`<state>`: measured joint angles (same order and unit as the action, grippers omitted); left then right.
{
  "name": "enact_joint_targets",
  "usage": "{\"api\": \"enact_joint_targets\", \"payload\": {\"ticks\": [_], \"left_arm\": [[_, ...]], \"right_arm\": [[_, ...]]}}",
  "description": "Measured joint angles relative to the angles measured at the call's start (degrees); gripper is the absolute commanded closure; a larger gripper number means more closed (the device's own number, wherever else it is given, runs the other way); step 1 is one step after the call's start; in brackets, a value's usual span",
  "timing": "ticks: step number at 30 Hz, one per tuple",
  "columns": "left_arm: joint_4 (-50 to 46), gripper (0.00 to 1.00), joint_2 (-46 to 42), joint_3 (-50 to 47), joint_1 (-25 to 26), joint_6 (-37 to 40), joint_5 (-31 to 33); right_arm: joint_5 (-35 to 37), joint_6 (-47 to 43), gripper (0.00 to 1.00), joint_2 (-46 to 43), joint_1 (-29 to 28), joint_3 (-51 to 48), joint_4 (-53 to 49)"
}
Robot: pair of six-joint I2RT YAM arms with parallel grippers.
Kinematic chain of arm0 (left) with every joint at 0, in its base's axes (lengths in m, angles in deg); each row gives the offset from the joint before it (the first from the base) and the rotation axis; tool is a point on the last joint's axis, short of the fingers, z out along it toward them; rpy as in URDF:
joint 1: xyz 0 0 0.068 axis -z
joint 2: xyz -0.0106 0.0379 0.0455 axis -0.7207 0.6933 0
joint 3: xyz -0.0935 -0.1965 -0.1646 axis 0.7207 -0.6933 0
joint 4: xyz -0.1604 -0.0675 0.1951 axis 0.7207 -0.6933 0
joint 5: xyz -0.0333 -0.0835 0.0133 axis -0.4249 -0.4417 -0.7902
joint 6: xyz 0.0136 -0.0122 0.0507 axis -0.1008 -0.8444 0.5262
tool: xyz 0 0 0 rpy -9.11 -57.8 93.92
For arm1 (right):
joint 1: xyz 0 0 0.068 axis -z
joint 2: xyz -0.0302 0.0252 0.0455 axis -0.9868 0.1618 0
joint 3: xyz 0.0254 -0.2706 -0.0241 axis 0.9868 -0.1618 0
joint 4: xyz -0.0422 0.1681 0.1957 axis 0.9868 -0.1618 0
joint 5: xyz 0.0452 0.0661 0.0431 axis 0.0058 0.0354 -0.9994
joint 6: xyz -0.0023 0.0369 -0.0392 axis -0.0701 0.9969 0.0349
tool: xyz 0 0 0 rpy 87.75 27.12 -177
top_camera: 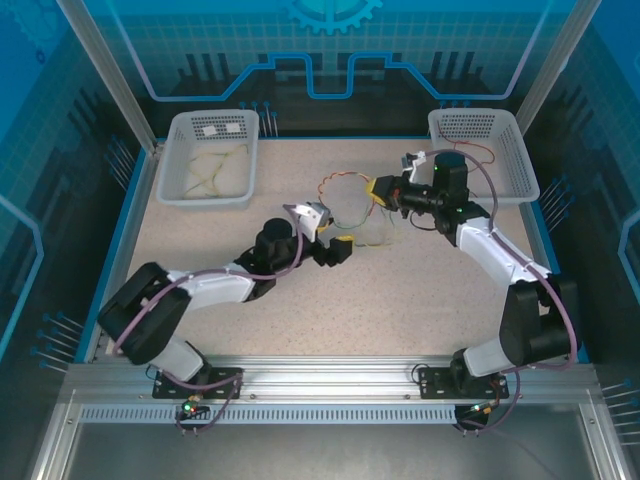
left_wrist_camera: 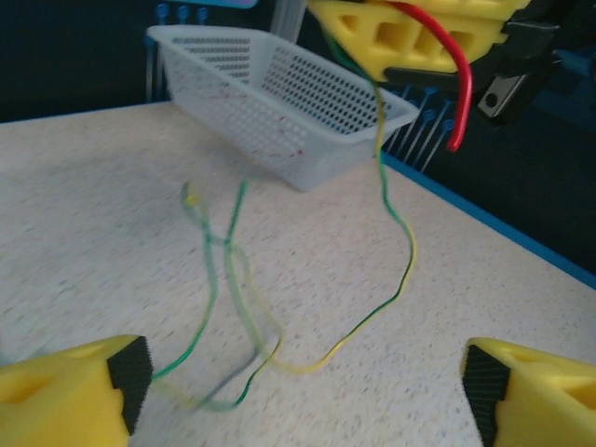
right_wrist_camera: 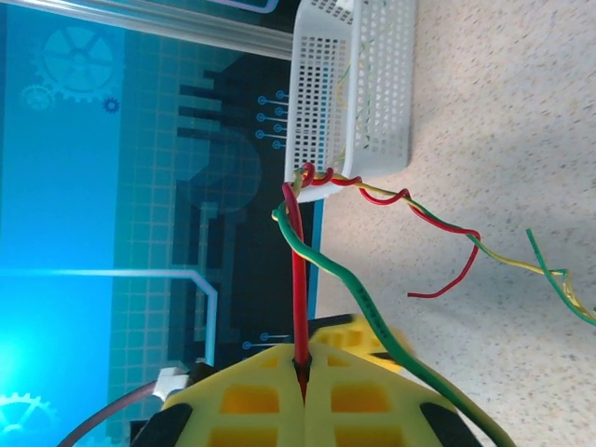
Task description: Untangle the cables
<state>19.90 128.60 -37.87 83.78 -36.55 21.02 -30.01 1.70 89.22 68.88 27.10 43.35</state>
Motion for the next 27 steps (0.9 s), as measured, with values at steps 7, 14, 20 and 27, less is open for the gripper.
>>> {"api": "enact_joint_targets", "payload": {"ticks": [7,14,20,27], "left_arm": [[3.48,0.06,8.68,5.27,1.79,0.28,0.07],[-1.33,0.18,10.84,12.31,1.7,3.28,5.77],[-3.87,0.39,14.38,13.97,1.7,3.37,7.1],[-4.46,1.0,15.82,13.33,1.51,3.17,8.52]], "right_arm": [[0.96,3.65,1.0,0.13,-3.63,0.04,3.15],[1.53,4.74,1.0,-0.81,-4.37,0.04,3.45],[2.01,5.95,1.0,-1.92,-4.42,-0.11,5.86],[2.34,5.95,1.0,-3.19,-4.2,-0.11,6.03]]}}
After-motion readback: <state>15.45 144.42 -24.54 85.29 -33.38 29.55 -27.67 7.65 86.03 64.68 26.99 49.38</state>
